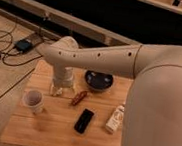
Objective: Place the white sponge in the ceramic cup
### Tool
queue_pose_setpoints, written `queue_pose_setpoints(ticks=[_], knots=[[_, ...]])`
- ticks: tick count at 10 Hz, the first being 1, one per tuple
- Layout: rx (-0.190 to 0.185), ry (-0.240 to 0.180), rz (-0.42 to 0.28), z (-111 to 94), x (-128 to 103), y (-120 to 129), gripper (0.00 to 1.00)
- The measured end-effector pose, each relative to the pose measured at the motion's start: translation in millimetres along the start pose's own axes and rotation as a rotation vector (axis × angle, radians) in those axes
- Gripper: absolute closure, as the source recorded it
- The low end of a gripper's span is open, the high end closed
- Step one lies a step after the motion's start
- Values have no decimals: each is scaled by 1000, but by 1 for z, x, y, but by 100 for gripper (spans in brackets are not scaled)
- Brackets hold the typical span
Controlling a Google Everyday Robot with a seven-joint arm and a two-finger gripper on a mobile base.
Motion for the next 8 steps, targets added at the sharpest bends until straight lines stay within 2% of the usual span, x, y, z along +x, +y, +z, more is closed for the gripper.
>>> queue_pose_setpoints(ticks=[3,5,7,8], knots=[[0,1,-7,0,0,0,35],[19,7,-67,3,-8,0,35],[35,-6,-134,13,-32,13,35],[45,-22,-149,23,-53,19,35]])
